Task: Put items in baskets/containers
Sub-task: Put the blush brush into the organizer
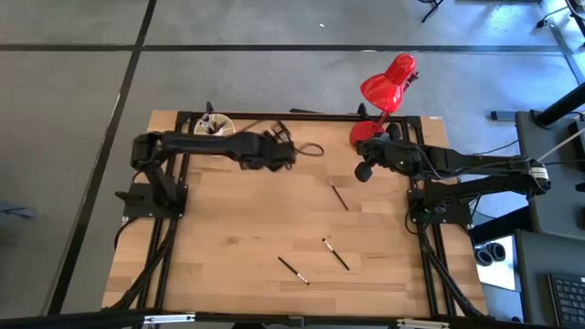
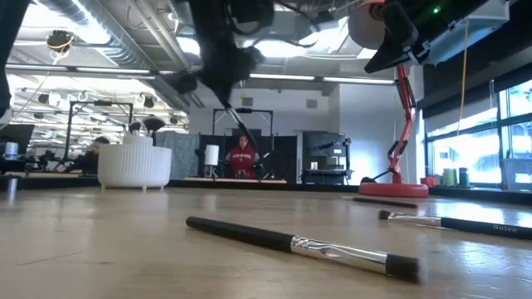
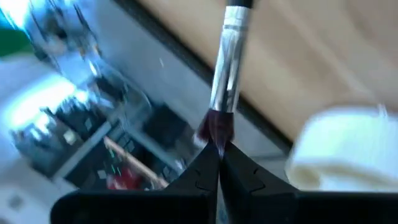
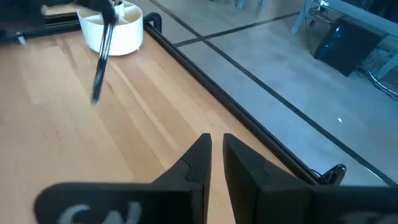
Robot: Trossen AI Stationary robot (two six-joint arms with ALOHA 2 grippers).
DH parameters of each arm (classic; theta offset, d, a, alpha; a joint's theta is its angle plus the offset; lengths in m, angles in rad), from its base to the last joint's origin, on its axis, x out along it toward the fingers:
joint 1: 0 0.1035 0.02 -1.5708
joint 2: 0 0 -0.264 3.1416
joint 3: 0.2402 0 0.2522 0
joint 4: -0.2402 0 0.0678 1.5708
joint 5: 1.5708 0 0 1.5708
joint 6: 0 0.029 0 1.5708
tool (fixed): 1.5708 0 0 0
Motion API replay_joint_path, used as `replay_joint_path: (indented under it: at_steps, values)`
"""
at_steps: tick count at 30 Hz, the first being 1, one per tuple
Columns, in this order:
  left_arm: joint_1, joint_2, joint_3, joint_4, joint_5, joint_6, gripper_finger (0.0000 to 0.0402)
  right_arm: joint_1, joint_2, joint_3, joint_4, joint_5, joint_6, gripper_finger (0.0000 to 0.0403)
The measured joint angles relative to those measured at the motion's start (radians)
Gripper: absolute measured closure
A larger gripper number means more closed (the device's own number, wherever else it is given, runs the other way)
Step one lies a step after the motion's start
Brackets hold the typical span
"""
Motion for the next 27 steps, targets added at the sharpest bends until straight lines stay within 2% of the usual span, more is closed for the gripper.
replay_joint_path:
  at_steps: [9, 18, 24, 27]
  values:
    - [0.172, -0.173, 0.0, -0.247, -0.215, -0.147, 0.0398, -0.002, 0.0, 0.0, 0.005, 0.029, 0.0, 0.036]
    - [0.34, -0.296, 0.0, -0.421, -0.266, -0.148, 0.0399, -0.002, 0.0, 0.0, 0.017, 0.078, -0.027, 0.036]
    - [0.391, -0.304, -0.001, -0.493, -0.301, -0.148, 0.0398, -0.002, 0.0, 0.0, 0.016, 0.078, -0.03, 0.036]
    - [0.388, -0.305, -0.044, -0.481, -0.307, -0.113, 0.0398, -0.002, 0.0, 0.0, 0.016, 0.078, -0.029, 0.036]
